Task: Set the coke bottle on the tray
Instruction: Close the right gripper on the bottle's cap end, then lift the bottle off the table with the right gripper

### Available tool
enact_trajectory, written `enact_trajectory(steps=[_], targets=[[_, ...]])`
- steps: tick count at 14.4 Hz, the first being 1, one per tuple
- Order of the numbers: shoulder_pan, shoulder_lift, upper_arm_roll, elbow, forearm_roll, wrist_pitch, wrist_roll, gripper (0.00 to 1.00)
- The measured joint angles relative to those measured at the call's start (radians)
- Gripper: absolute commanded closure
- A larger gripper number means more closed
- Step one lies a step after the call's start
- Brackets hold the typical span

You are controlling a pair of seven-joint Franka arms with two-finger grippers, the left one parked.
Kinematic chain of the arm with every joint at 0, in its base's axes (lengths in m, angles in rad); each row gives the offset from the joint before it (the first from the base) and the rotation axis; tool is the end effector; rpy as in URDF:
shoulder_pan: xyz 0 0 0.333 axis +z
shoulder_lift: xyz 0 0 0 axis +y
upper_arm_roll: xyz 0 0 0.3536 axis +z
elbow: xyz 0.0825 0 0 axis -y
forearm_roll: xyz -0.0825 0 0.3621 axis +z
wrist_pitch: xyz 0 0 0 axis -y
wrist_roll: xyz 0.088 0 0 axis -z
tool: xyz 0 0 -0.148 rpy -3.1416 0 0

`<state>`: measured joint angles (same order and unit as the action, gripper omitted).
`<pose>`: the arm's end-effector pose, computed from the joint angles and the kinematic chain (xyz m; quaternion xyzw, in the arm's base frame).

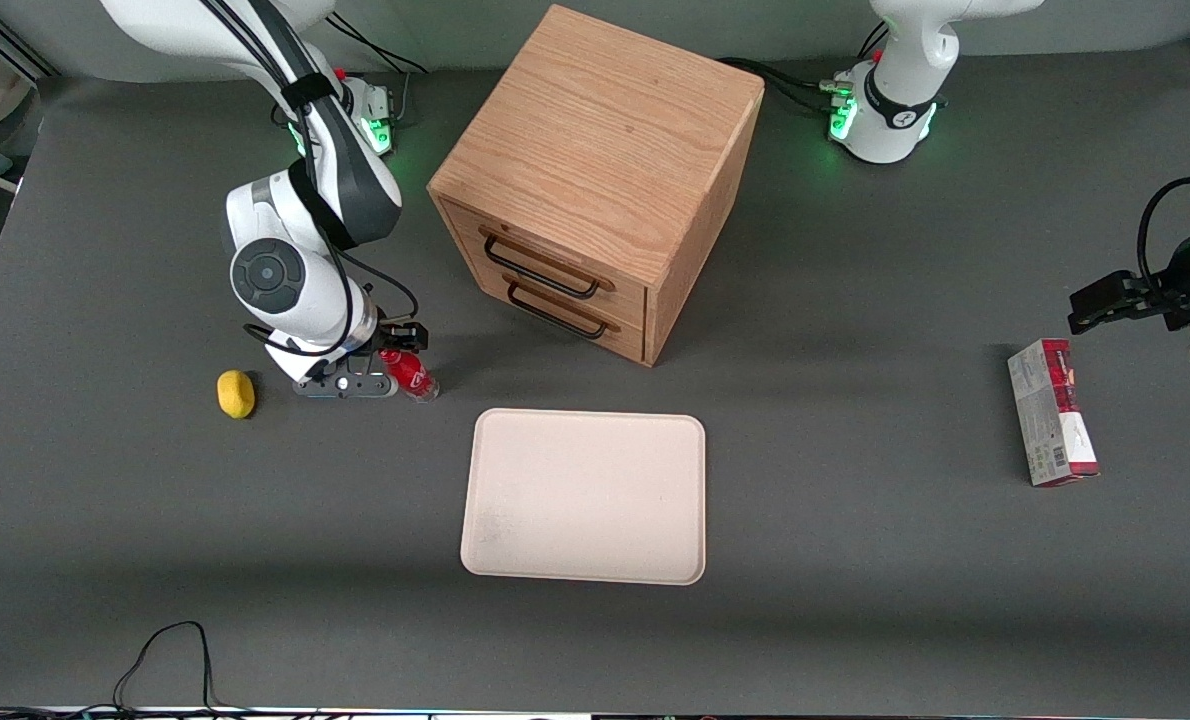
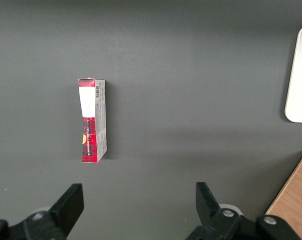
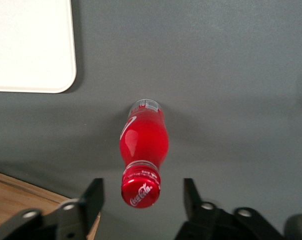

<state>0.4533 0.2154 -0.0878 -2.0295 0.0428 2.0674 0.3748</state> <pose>0.5129 0.2016 0.3384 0.9959 -0.0163 -0.0852 0.0240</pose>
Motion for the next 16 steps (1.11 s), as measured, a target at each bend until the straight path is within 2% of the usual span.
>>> enact_trajectory(steps=[11,16], targets=[[0.0,-0.002,-0.003,0.015,0.0,-0.022,0.0,1.0],[-0.004,-0.027,-0.083,0.293,0.006,-0.389,-0.012,1.0]])
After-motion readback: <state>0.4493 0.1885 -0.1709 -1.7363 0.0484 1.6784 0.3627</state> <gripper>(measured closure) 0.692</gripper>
